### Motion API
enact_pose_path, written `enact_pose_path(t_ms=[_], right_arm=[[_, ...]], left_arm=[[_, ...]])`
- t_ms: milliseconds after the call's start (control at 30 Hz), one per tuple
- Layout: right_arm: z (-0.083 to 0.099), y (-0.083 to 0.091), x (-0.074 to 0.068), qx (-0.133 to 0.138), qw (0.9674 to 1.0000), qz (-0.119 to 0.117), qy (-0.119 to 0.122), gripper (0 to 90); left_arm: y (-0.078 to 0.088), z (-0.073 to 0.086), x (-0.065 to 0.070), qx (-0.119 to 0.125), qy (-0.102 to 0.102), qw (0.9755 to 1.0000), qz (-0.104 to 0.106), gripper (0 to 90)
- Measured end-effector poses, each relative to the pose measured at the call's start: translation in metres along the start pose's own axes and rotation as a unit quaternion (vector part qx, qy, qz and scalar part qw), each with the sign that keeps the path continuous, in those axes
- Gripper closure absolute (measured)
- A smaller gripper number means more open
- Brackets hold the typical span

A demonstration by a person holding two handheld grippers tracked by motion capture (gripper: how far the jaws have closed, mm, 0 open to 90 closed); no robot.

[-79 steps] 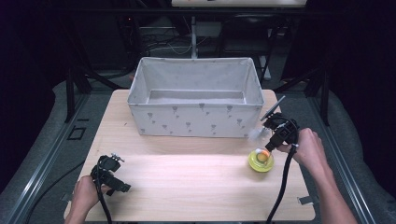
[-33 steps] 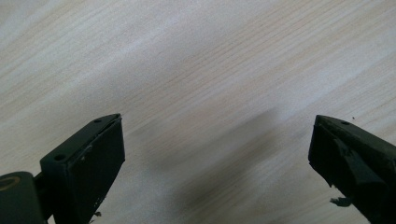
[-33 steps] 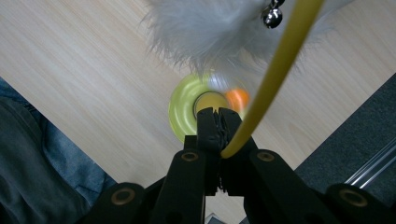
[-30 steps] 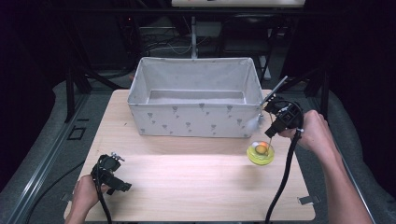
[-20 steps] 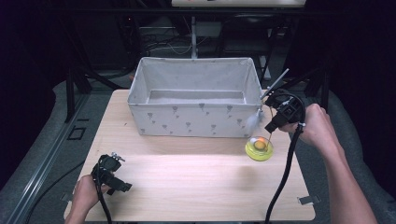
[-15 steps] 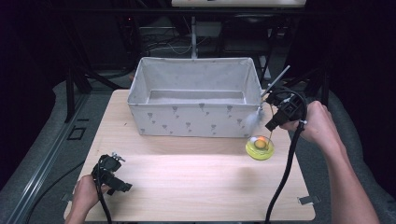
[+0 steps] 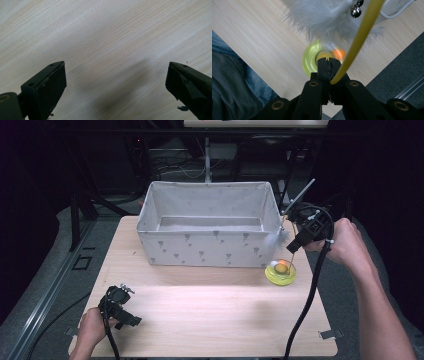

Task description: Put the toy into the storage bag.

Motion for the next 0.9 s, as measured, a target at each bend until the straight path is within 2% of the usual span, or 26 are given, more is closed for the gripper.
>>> enact_pose_path(t_ms=[333, 367, 467, 900], right_arm=[[-0.008, 0.014, -0.001, 0.014, 0.9999, -0.001, 0.002, 88.2], [-0.008, 0.017, -0.001, 0.007, 0.9999, 0.004, 0.006, 88.2], [-0.01, 0.019, 0.0, 0.01, 0.9999, 0.005, 0.012, 88.2], [-0.018, 0.037, -0.001, 0.021, 0.9997, 0.004, 0.016, 88.2]], left_arm=[[0.0, 0.0, 0.0, -0.001, -0.002, 1.0, 0.003, 3.4], [0.0, 0.0, 0.0, -0.001, -0.002, 1.0, 0.002, 3.4], [-0.001, 0.0, 0.0, -0.001, -0.004, 1.0, 0.003, 3.5], [-0.001, 0.0, 0.001, -0.002, -0.005, 1.0, 0.005, 3.5]])
Point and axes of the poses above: each handheld gripper's, and its own axes: y roughly backward along the jaws, z roughly out of its underside, x roughly to its right, the point moved 5 cm from there along -y, roughly forward along the jaws, and after that the axes turned 2 degrees about -x, right-handed, at the moved point
